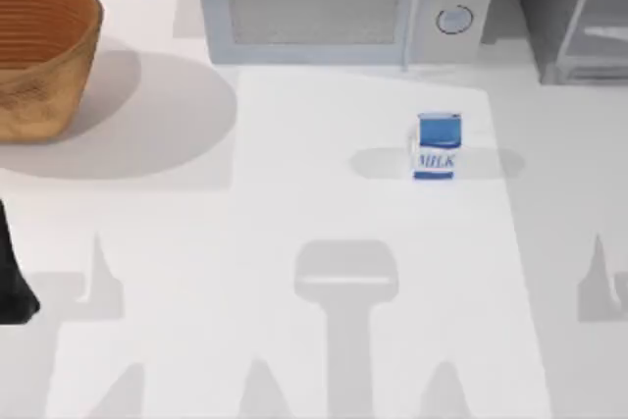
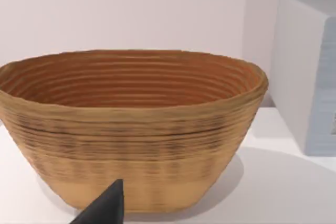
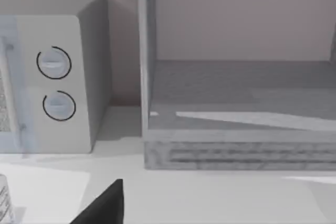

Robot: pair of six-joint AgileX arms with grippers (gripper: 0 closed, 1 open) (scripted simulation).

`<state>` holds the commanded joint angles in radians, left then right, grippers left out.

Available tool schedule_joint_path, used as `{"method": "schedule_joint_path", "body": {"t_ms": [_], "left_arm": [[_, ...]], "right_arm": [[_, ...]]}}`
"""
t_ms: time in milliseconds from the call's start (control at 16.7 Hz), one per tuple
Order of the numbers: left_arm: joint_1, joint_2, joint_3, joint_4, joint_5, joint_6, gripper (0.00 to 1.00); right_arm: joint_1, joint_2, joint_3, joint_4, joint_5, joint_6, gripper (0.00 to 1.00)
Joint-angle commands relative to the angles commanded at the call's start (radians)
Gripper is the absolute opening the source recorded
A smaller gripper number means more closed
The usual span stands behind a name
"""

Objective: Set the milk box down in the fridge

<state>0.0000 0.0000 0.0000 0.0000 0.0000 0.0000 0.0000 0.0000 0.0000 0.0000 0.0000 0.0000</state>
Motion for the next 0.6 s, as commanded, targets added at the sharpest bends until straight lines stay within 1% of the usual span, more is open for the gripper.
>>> {"method": "schedule_joint_path", "body": {"t_ms": [300,600], "left_arm": [[0.0,0.0,0.0,0.0,0.0,0.0,1.0],[0.0,0.0,0.0,0.0,0.0,0.0,1.0]], "right_arm": [[0.015,0.05,0.019,0.039,0.014,0.0,1.0],[0.086,0.303,0.113,0.23,0.086,-0.003,1.0]]}}
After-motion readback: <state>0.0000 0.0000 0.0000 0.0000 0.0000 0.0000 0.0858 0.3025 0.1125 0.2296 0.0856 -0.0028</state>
